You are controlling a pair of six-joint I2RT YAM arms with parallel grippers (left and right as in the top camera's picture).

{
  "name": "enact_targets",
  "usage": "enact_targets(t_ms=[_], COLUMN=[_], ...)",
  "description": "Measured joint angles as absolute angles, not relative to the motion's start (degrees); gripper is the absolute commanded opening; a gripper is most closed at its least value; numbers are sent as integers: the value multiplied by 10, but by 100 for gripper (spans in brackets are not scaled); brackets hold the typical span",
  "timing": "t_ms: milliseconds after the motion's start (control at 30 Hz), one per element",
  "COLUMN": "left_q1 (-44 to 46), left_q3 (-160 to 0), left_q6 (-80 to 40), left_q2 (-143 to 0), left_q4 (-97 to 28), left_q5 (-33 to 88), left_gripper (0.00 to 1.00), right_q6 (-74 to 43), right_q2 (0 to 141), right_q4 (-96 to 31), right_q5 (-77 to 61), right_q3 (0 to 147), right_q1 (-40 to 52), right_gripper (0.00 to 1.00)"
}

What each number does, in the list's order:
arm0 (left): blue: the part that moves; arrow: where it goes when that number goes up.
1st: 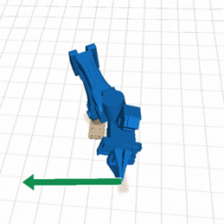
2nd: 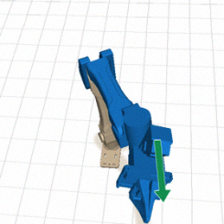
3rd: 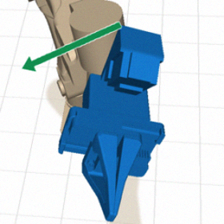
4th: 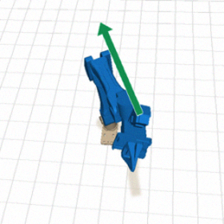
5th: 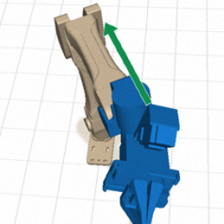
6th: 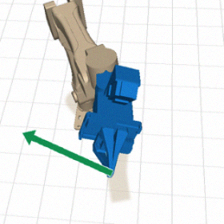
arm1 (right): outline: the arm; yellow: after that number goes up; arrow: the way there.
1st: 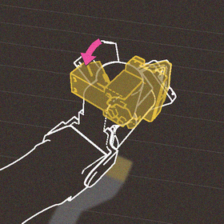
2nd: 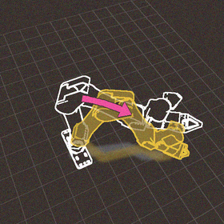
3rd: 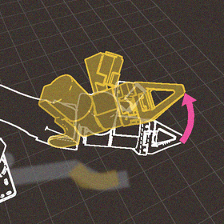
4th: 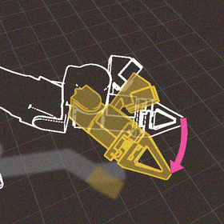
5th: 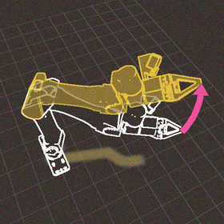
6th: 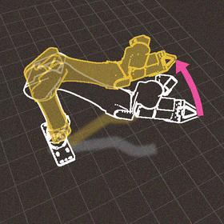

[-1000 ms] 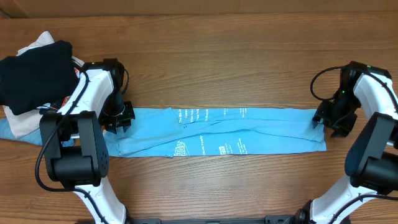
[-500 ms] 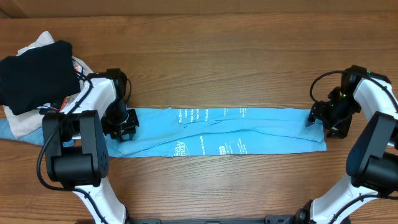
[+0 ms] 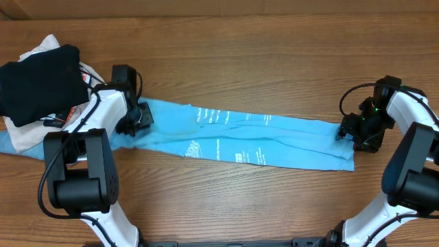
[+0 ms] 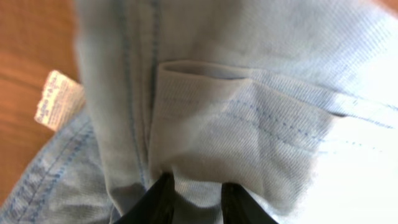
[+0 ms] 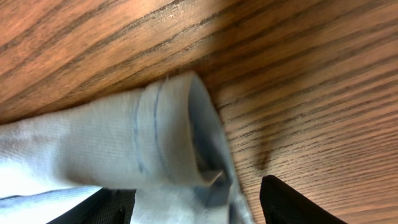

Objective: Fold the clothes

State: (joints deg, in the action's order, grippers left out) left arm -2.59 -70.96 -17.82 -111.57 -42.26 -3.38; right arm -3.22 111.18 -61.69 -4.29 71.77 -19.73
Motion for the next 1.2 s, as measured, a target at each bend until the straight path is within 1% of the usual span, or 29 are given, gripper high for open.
enact_targets(t_ms=[67, 100, 133, 200, 300, 367, 400, 533, 633, 700, 733, 800, 867, 900, 1033, 1200], left_q1=[-26, -26, -26, -26, -25, -26, -26, -26, -26, -26, -26, -26, -26, -26, -26, -26], left_q3=[-710, -710, -710, -714, -736, -754, -763, -812, -860, -886, -894, -901, -901, -901, -901, -901], left_q6=[-173, -171, -168, -163, -158, -155, -156, -155, -155, -155, -155, -155, -155, -155, -155, -155], left_q2=[-1120, -1121, -1123, -1125, -1134, -1140, -1144, -1158, -1160, -1160, -1160, -1160, -1160, -1160, -1160, -1160], left_q4=[-382, -371, -361, -359, -399, -449, -483, -598, -654, -669, -671, -675, -681, -684, -701, -717], left_q5=[-37, -38, -39, -39, -37, -39, -39, -41, -41, -41, -41, -40, -37, -36, -31, -23], left_gripper=[31, 34, 41, 48, 64, 67, 77, 79, 79, 79, 79, 79, 79, 79, 78, 78], right_q6=[-35, -36, -39, -41, -42, -41, -39, -34, -32, -31, -32, -32, -35, -33, -32, -46], right_q2=[1112, 1112, 1112, 1112, 1112, 1112, 1112, 1112, 1112, 1110, 1108, 1104, 1102, 1102, 1103, 1107], right_q4=[-616, -615, -614, -611, -611, -613, -615, -615, -609, -598, -594, -584, -576, -572, -573, -610], right_q5=[-43, -43, -46, -51, -69, -84, -92, -113, -123, -129, -130, -132, -135, -138, -149, -139], right_q3=[718, 718, 718, 718, 718, 718, 718, 715, 706, 698, 696, 688, 681, 679, 677, 707], right_q1=[-197, -197, -197, -197, -197, -197, -197, -197, -197, -197, -198, -199, -199, -199, -198, -206], right_gripper=[64, 64, 63, 63, 64, 64, 63, 61, 61, 59, 53, 34, 8, 4, 4, 4])
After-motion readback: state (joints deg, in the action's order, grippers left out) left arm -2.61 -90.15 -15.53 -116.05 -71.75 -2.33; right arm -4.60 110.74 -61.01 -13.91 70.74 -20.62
